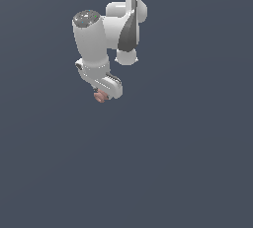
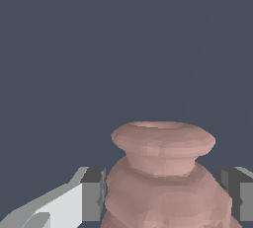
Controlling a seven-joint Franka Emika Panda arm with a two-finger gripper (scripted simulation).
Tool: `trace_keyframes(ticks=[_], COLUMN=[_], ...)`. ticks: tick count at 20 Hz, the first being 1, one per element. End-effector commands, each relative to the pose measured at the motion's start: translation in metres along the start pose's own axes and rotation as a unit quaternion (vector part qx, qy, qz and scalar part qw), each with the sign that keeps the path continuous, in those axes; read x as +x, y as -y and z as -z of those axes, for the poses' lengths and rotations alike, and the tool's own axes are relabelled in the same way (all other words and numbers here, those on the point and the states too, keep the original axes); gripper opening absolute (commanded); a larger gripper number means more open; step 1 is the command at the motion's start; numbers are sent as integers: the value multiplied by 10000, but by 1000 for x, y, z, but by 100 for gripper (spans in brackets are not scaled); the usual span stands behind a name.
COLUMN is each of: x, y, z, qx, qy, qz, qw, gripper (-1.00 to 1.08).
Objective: Pick up the object and move it to a goal position.
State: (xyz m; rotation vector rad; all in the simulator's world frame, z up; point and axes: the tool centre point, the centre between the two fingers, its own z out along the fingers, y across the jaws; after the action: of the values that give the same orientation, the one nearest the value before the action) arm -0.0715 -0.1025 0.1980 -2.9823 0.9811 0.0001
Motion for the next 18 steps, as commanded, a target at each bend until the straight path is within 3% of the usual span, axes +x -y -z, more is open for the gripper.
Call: trace_keyframes(ticks=[1,18], x=[-5,-31], y=[-7,-49], z=[27,206], qx=[-2,-11], qy=[-1,-4], qz=[-2,-7], qw=[10000,10000], gripper=[-100,-100])
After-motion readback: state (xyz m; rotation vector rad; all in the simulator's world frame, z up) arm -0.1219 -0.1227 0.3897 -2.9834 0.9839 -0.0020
